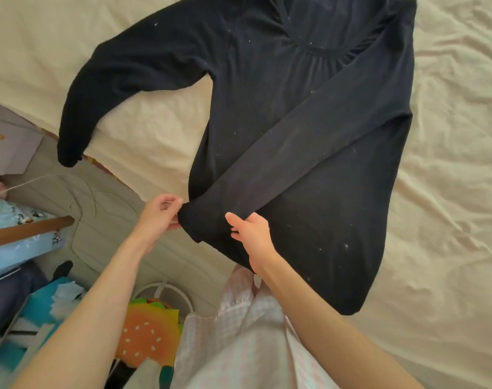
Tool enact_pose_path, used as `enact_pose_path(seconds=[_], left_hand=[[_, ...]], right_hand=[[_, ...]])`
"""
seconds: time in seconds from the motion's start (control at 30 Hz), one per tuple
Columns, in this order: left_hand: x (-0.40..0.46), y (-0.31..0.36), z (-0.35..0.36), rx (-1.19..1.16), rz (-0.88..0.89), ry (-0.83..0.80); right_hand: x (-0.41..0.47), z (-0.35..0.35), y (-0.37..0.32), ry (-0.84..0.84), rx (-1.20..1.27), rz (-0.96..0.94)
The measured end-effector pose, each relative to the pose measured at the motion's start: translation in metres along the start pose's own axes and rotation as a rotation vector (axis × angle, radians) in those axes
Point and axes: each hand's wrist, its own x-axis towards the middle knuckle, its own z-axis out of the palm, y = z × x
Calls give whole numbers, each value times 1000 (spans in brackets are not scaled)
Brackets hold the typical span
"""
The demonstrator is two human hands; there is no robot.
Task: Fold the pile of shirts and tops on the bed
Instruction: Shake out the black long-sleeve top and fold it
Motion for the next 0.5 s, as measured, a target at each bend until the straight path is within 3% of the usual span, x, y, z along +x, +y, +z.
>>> enact_pose_path(seconds=[0.3,0.5], left_hand=[[-8,-10,33,107,169,-26],[0,-4,43,265,118,-226]], right_hand=[[-10,-5,14,-102,-35,-99],[-13,-16,24,-144,25,-100]])
